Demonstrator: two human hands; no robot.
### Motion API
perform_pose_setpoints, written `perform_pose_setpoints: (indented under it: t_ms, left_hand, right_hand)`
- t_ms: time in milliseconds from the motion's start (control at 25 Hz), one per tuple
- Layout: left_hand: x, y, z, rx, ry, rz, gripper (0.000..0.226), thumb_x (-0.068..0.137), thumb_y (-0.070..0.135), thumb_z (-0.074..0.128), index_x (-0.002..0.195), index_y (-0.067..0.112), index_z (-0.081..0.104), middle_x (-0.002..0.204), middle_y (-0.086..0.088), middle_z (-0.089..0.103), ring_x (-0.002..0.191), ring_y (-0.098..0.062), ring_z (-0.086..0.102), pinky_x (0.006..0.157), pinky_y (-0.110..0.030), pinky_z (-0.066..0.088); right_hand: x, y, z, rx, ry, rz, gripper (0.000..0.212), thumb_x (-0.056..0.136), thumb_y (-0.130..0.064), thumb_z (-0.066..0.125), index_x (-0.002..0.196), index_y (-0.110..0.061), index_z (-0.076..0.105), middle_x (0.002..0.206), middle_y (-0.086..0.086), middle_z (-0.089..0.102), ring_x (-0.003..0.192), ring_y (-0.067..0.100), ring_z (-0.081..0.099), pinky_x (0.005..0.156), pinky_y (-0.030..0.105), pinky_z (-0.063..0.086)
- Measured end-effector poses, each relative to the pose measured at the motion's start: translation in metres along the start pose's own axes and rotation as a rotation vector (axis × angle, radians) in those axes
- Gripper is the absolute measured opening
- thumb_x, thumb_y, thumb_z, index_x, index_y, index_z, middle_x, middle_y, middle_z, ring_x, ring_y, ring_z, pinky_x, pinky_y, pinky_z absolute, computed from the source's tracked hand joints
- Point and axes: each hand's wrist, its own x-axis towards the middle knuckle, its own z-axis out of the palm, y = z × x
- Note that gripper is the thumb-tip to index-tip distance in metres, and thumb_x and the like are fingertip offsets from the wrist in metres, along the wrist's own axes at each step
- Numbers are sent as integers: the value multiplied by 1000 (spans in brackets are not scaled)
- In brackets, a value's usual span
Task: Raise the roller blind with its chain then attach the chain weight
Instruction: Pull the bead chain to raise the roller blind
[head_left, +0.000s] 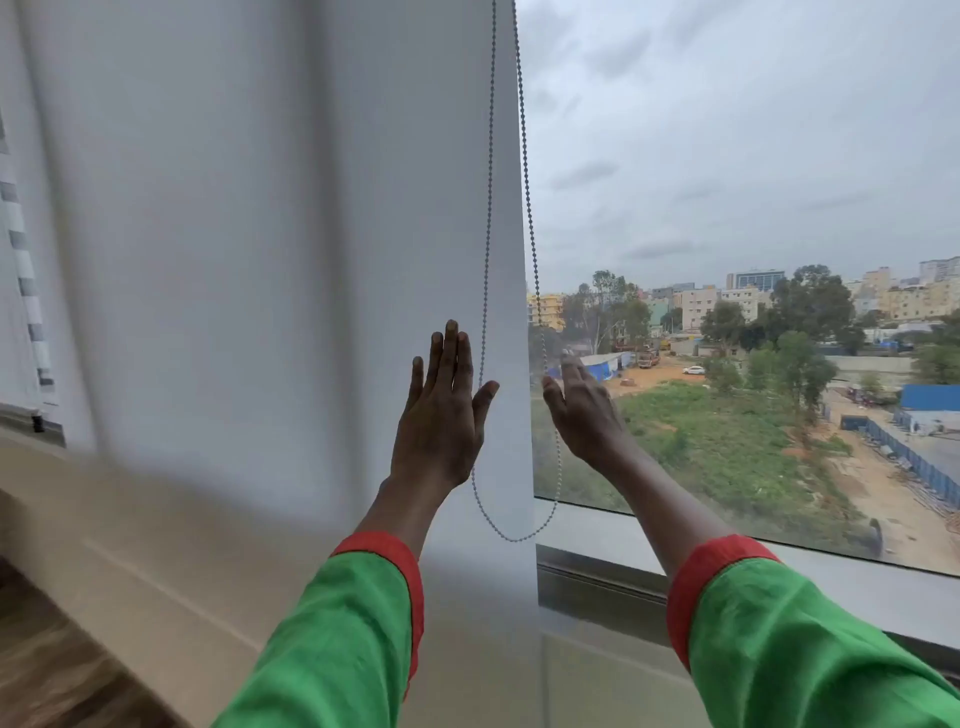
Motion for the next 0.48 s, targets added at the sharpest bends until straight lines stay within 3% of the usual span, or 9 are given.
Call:
perform_pose_setpoints:
  t_ms: [120,240,360,480]
  left_hand:
    - [-8,-5,4,0,-38,-14,62,98,39,22,147,12,-5,159,-3,-9,145,-14,-11,117,-28,-7]
    - [-20,-12,11,-16,-94,-21,62,98,40,21,147,13,-6,159,-3,-9,143,-10,-13,116,-26,-8]
    - [-25,-15,18,-24,-119,-54,62,98,40,20,147,14,-6,159,-2,-10,143,-10,-13,116,-26,-9]
    - [-31,-9,24,-77,-110,-63,62,98,40,21,148,14,-5,159,-2,-8,145,-10,-11,117,-27,-7]
  right_hand:
    - [1,5,8,74,-37,42,55,98,-31,36,144,-4,22,147,23,37,134,37,38,105,40,34]
    - [-3,10,15,126,-33,37,46,95,-25,47,134,-3,39,131,23,56,118,37,55,92,38,43]
    - [-8,13,18,338,17,59,24,91,-15,54,113,-4,56,108,25,68,84,34,70,75,41,56]
    - [-18,11,20,623,64,109,7,91,-17,56,91,-12,61,87,22,71,51,21,64,52,36,56]
